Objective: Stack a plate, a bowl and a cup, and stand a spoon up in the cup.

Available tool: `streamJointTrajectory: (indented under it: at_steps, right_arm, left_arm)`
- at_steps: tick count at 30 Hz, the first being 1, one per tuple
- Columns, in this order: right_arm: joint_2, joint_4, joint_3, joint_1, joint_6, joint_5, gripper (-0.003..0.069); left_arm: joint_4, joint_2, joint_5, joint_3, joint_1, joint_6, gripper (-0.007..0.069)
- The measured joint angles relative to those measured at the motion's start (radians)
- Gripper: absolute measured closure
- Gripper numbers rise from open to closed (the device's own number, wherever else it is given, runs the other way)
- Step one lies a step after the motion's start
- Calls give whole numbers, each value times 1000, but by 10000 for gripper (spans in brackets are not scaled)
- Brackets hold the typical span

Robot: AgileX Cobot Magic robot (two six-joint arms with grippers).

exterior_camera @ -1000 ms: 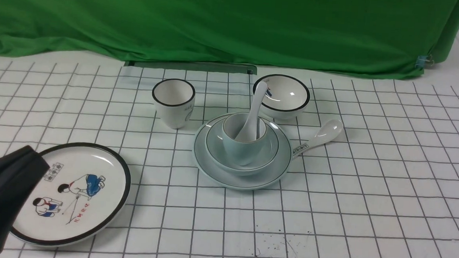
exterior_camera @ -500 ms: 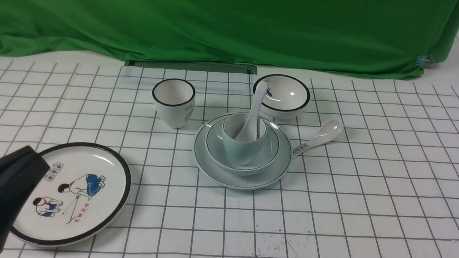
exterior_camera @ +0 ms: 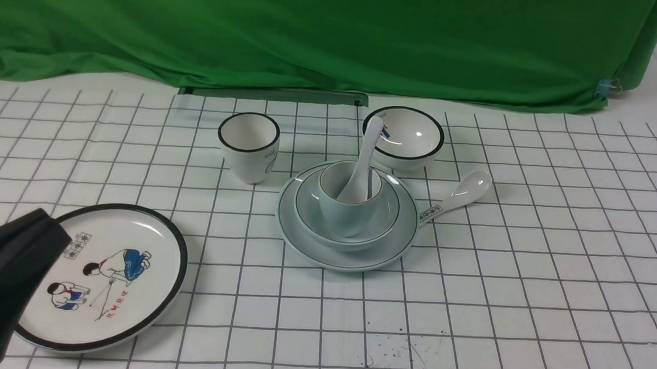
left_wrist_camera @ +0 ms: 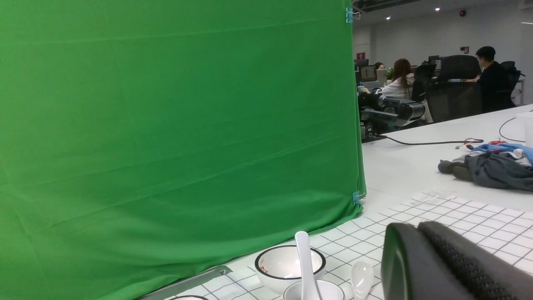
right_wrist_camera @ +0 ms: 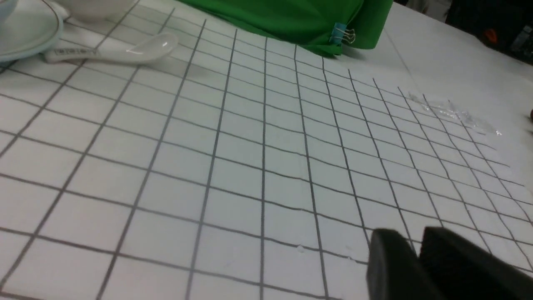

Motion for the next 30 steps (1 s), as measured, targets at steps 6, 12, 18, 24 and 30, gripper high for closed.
streamJointTrajectory:
  at_steps: [6, 12, 18, 24, 30]
  right_arm:
    - [0, -4, 0, 0, 9, -9, 499]
    - [0, -6, 0, -1, 78, -43, 480]
    - [0, -9, 0, -1, 137, -43, 463]
    - [-1, -40, 0, -1, 205, -22, 461]
    - [-1, -42, 0, -1, 218, -22, 451]
  left_arm:
    - [0, 0, 0, 0, 0, 0, 661]
    - [0, 0, 0, 0, 0, 5, 661]
    - [0, 0, 0, 0, 0, 5, 656]
    - [0, 0, 0, 0, 0, 5, 656]
    - [1, 0, 0, 0, 0, 5, 656]
